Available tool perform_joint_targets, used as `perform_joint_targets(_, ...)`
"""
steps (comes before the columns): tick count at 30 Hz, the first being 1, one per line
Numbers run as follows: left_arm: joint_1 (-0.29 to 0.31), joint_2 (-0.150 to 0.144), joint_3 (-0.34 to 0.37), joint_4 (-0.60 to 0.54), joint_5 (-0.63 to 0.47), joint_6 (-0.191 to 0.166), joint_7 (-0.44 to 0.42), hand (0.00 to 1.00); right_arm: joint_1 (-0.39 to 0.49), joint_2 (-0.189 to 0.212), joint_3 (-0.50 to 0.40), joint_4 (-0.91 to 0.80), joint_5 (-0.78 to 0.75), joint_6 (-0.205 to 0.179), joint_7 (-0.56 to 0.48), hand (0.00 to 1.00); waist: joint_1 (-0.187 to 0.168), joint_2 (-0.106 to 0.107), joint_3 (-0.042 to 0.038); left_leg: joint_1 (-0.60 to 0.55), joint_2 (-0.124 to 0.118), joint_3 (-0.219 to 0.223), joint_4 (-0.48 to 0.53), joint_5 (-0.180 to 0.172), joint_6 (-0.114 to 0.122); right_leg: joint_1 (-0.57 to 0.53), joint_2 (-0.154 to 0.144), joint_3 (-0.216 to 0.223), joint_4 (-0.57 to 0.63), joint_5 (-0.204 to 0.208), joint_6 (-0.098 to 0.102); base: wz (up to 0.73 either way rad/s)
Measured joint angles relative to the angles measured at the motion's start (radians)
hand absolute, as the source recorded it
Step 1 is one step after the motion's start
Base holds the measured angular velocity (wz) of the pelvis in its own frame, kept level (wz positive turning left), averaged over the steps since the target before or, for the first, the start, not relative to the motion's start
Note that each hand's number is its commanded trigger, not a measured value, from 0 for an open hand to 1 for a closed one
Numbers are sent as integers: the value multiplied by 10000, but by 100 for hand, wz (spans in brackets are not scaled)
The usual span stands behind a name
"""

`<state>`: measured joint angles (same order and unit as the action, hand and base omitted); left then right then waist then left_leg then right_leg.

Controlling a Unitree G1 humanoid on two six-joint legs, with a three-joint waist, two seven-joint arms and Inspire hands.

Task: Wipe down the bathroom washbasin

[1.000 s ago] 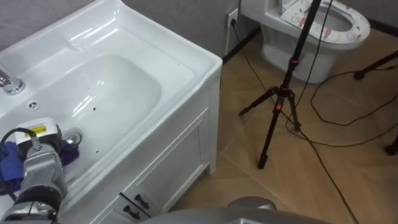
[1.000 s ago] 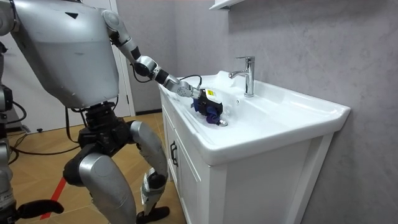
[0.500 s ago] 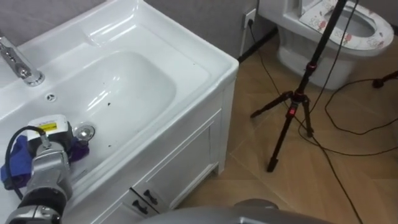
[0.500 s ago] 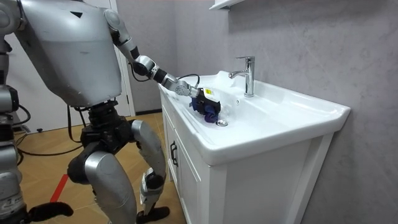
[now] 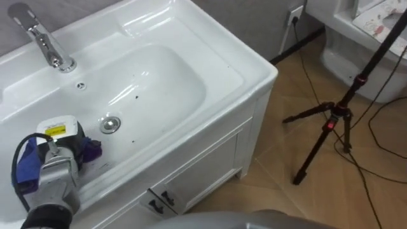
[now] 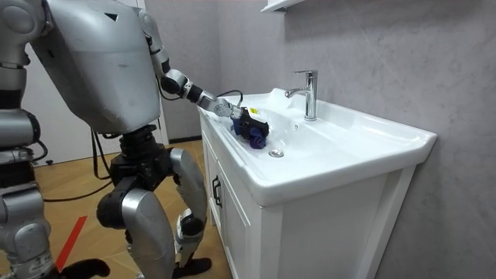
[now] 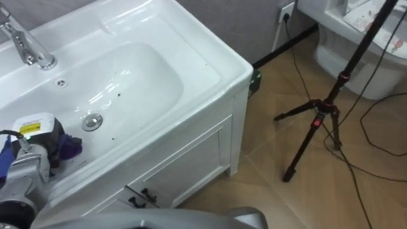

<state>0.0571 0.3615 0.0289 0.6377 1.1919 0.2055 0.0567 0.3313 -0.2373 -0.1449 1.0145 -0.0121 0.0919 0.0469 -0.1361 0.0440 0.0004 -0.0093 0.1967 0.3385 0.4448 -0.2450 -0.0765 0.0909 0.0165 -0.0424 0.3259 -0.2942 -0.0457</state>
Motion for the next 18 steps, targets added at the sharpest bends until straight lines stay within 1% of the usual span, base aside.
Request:
perform_joint_targets(1,57,0,87,-89,0,-54,-28,100,-30,0,-9,1,33,-41,6,0,46,11,-1,-3,0,-9,-8,0,0,0,-9,-54,-13,-1,-1,5)
perform_joint_targets(3,370,7,352,-442,0,-160,-54,100,-116,-8,-72,1,75,-99,8,0,73,59,-9,-133,-32,-209,4,1,-2,3,-120,-532,-66,-7,-10,18)
perform_joint_targets(4,422,7,412,-508,-1,-181,-54,100,-149,-16,-73,18,77,-116,8,0,81,74,-10,-171,-43,-273,3,3,-5,4,-140,-604,-91,-8,-11,27)
perform_joint_targets(6,477,10,541,-604,-11,-263,-52,100,-292,-63,-78,371,84,-263,17,0,133,117,-37,-297,-99,-474,-13,27,-43,13,-159,-857,-150,-29,-16,29)
perform_joint_targets(7,474,10,555,-613,-12,-304,-52,100,-346,-77,-86,438,92,-267,24,0,156,129,-42,-312,-118,-522,-15,29,-45,25,-169,-904,-150,-42,-13,24)
perform_joint_targets(9,501,9,670,-707,-10,-512,-178,100,-424,-94,-400,702,94,-346,198,0,359,198,-46,-296,-182,-662,-22,33,-48,100,-182,-993,-137,-97,-7,17)
perform_joint_targets(10,504,13,734,-719,-10,-544,-205,100,-442,-96,-435,744,94,-346,224,0,381,201,-44,-297,-195,-689,-27,33,-50,114,-210,-1013,-129,-114,-5,15)
perform_joint_targets(11,504,14,826,-773,-10,-548,-257,100,-458,-96,-441,773,93,-349,228,0,448,193,-46,-291,-224,-751,-52,52,-75,129,-267,-1105,-107,-146,-24,16)
perform_joint_targets(14,501,14,866,-919,-4,-553,-335,100,-466,-106,-456,784,93,-378,296,0,512,149,-38,-296,-317,-964,-131,76,-108,154,-304,-1248,-47,-228,-31,15)
perform_joint_targets(18,504,40,903,-1150,-1,-553,-637,100,-560,-105,-553,824,97,-379,324,0,605,120,-37,-314,-360,-1054,-139,81,-115,147,-334,-1334,7,-306,-53,6)
